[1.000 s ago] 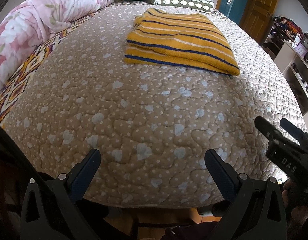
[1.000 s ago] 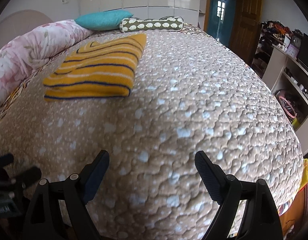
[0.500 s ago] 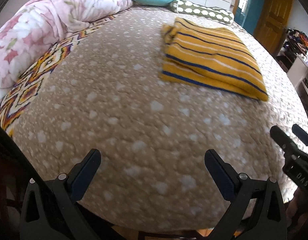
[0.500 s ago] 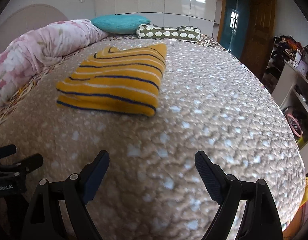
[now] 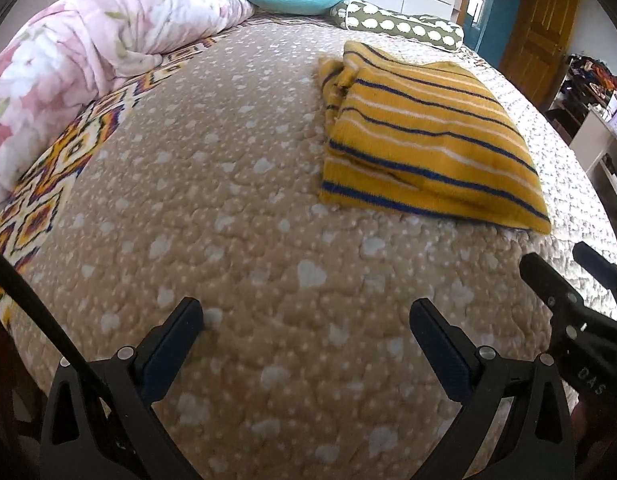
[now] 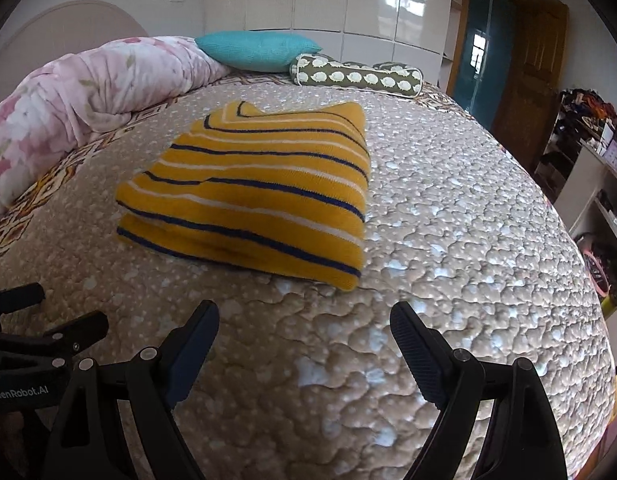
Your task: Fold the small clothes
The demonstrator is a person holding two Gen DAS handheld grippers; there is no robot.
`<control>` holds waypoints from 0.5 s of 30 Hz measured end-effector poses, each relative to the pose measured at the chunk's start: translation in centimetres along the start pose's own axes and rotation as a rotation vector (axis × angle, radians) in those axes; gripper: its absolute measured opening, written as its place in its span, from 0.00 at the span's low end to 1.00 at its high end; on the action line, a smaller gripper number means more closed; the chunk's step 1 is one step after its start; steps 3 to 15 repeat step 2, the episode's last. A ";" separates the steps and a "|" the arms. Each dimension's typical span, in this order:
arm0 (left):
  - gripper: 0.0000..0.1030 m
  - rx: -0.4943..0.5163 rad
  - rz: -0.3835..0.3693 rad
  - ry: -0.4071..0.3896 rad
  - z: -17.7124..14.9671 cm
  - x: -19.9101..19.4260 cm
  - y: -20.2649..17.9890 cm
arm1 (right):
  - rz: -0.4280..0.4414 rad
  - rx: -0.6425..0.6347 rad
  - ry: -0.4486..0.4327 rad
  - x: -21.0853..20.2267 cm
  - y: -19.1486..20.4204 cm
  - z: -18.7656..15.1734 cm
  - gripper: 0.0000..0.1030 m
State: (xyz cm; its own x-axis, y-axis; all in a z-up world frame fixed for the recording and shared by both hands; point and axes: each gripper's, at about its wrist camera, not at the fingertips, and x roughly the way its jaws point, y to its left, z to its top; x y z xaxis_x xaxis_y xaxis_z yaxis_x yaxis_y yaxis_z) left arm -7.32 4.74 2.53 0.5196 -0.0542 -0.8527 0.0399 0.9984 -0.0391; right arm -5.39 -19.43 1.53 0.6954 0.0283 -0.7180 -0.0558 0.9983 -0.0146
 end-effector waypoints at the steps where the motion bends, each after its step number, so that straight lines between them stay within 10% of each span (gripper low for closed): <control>1: 1.00 0.003 0.008 0.001 0.2 0.2 0.0 | 0.009 0.009 0.004 0.2 -0.1 0.0 0.88; 15: 1.00 0.003 0.008 0.002 0.5 0.4 0.0 | 0.018 0.012 0.007 0.4 -0.1 0.0 0.88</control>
